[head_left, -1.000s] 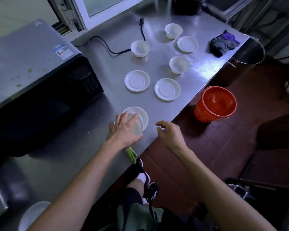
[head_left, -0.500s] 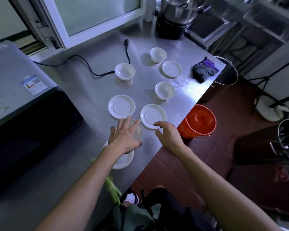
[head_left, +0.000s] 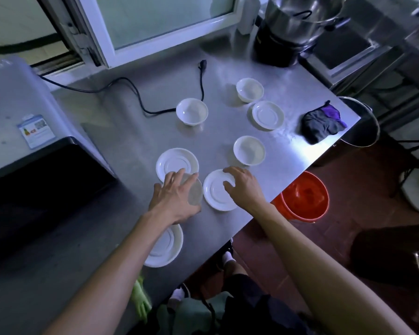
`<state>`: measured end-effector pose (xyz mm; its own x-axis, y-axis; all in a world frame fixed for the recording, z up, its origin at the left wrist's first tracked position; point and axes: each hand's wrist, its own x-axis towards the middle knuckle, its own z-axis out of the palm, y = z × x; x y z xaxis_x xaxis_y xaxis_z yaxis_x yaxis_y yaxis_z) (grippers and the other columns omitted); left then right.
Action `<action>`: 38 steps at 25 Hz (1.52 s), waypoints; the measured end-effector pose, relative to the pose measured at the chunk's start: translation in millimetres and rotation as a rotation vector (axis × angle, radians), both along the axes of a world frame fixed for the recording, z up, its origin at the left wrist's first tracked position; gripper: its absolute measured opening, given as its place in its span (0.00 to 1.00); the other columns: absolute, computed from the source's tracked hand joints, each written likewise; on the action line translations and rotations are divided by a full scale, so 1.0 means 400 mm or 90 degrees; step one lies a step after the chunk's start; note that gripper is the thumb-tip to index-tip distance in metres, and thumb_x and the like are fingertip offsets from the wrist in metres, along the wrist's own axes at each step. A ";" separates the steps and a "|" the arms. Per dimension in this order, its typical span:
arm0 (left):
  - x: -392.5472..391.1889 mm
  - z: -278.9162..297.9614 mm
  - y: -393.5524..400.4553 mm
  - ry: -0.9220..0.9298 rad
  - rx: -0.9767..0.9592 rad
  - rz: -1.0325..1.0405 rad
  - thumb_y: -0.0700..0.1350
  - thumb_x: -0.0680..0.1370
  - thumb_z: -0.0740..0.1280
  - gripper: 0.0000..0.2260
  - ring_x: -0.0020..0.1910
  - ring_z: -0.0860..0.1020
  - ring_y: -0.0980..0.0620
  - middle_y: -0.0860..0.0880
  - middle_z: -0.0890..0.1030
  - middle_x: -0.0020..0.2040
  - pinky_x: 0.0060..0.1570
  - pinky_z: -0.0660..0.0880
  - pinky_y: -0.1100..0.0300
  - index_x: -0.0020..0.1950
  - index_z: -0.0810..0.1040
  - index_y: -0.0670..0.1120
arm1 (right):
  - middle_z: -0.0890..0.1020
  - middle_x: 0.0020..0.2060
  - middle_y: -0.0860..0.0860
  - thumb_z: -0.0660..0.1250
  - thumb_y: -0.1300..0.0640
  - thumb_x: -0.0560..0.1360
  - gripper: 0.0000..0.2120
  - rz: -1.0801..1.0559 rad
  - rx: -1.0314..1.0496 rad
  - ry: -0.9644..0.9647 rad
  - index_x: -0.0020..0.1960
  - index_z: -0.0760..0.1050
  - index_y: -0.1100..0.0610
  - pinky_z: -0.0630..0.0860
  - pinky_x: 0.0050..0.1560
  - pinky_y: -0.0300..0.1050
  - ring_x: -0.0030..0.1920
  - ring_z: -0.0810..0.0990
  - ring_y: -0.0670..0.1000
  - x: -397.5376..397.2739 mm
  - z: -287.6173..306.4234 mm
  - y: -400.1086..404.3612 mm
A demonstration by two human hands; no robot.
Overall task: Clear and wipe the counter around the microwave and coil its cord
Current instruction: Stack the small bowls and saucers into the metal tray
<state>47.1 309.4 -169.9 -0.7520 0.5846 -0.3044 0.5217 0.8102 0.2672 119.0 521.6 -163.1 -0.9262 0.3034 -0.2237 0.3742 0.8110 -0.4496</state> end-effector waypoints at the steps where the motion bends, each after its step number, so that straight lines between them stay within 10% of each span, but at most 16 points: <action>1: -0.010 -0.003 0.030 -0.001 -0.011 0.003 0.68 0.66 0.61 0.41 0.74 0.54 0.48 0.52 0.55 0.77 0.63 0.67 0.40 0.77 0.54 0.61 | 0.77 0.66 0.48 0.66 0.56 0.78 0.18 0.014 -0.003 0.007 0.67 0.74 0.54 0.68 0.61 0.49 0.64 0.74 0.55 -0.015 -0.006 0.035; 17: -0.052 -0.008 0.383 -0.037 -0.134 0.096 0.67 0.68 0.62 0.40 0.76 0.53 0.47 0.51 0.52 0.79 0.66 0.64 0.40 0.78 0.50 0.62 | 0.46 0.80 0.54 0.67 0.34 0.72 0.42 0.217 0.110 -0.090 0.78 0.51 0.45 0.51 0.74 0.60 0.79 0.43 0.60 -0.192 -0.156 0.361; 38: 0.354 0.056 -0.075 0.039 -0.092 0.432 0.67 0.68 0.66 0.41 0.76 0.55 0.42 0.49 0.53 0.79 0.68 0.61 0.36 0.77 0.54 0.60 | 0.55 0.78 0.54 0.69 0.33 0.68 0.43 0.528 0.117 0.082 0.76 0.56 0.44 0.63 0.66 0.62 0.76 0.54 0.60 -0.018 -0.047 -0.108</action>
